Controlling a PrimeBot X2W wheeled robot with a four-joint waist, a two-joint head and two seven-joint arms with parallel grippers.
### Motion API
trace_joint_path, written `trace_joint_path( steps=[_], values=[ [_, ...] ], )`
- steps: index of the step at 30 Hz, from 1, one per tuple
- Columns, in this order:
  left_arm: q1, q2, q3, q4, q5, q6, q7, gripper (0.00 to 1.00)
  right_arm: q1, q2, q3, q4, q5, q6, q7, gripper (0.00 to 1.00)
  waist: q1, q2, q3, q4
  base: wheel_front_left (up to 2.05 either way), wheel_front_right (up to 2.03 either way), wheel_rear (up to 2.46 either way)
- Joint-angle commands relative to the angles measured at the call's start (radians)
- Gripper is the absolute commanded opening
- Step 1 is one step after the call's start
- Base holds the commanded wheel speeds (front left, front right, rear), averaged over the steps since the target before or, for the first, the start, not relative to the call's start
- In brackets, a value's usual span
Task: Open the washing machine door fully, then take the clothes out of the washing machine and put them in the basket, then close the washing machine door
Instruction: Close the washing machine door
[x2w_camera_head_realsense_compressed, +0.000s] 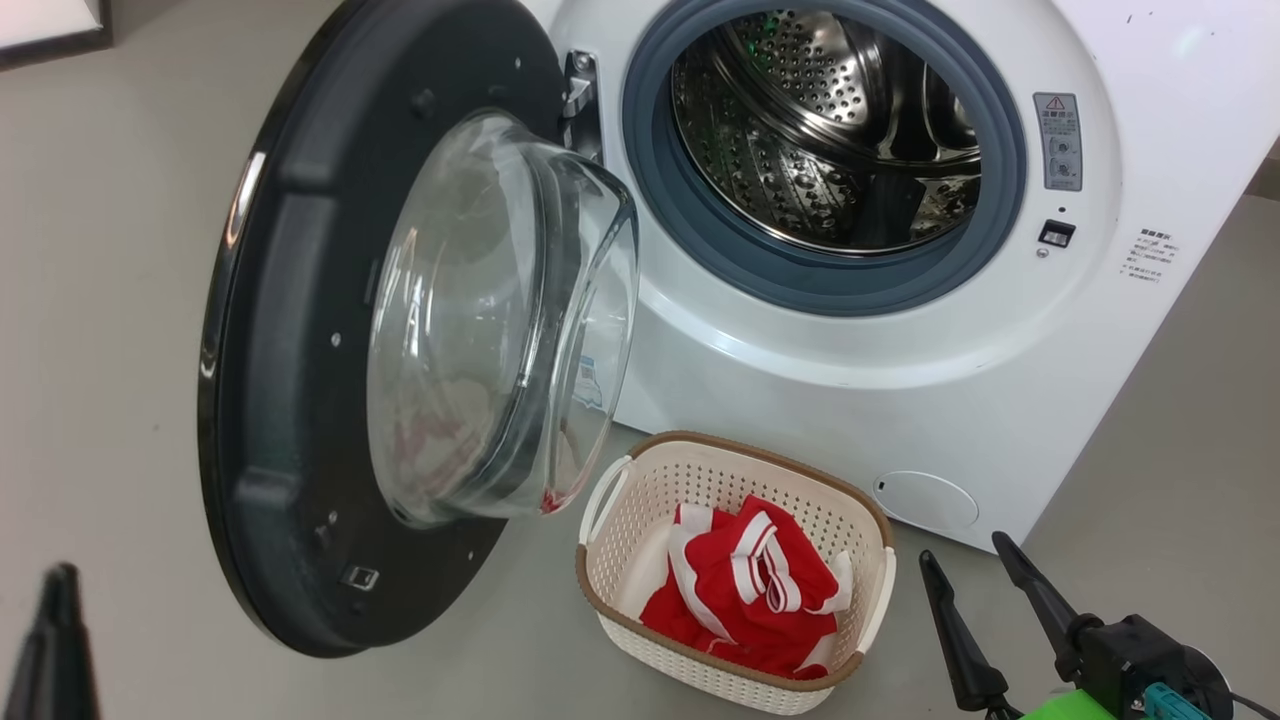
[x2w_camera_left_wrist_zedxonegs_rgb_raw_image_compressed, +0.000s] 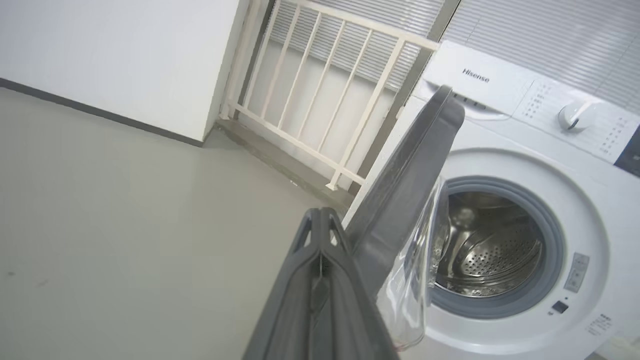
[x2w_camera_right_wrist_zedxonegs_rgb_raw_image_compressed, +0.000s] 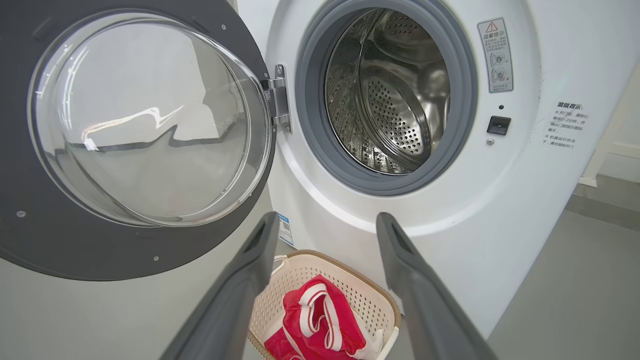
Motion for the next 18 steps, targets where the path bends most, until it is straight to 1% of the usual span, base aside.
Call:
trace_joint_path(
  steps=[1, 5, 8, 12, 14, 15, 18],
  values=[
    [-0.071, 0.000, 0.068, -0.036, -0.085, -0.027, -0.002, 0.00, -0.024, -0.012, 0.020, -0.028, 0.010, 0.003, -0.009, 1.00, 0.0000, 0.0000, 0.001, -0.002, 0.00, 0.00, 0.00],
    [-0.123, -0.024, 0.145, -0.030, -0.306, -0.081, 0.015, 0.00, -0.026, -0.012, 0.020, -0.029, 0.011, 0.003, -0.009, 1.00, 0.0000, 0.0000, 0.002, -0.008, 0.00, 0.00, 0.00],
    [-0.183, -0.038, 0.209, -0.001, -0.515, -0.113, 0.048, 0.00, -0.027, -0.012, 0.020, -0.030, 0.011, 0.003, -0.009, 1.00, 0.0000, 0.0000, 0.004, -0.012, 0.00, 0.00, 0.00],
    [-0.257, -0.006, 0.287, 0.081, -0.722, -0.121, 0.117, 0.00, -0.032, -0.012, 0.020, -0.032, 0.009, 0.003, -0.007, 1.00, 0.0000, 0.0000, 0.010, -0.021, 0.00, 0.00, 0.00],
    [-0.278, 0.025, 0.310, 0.125, -0.777, -0.122, 0.152, 0.00, -0.037, -0.012, 0.021, -0.033, 0.008, 0.003, -0.005, 1.00, 0.0000, 0.0000, 0.014, -0.028, 0.00, 0.00, 0.00],
    [-0.278, 0.025, 0.310, 0.125, -0.777, -0.122, 0.152, 0.00, -0.037, -0.012, 0.021, -0.033, 0.008, 0.003, -0.005, 1.00, 0.0000, 0.0000, 0.014, -0.028, 0.00, 0.00, 0.00],
    [-0.309, 0.045, 0.317, 0.183, -0.856, -0.119, 0.207, 0.00, -0.040, -0.012, 0.019, -0.035, 0.007, 0.003, -0.005, 1.00, 0.0000, 0.0000, 0.019, -0.038, 0.00, 0.00, 0.00]
  ],
)
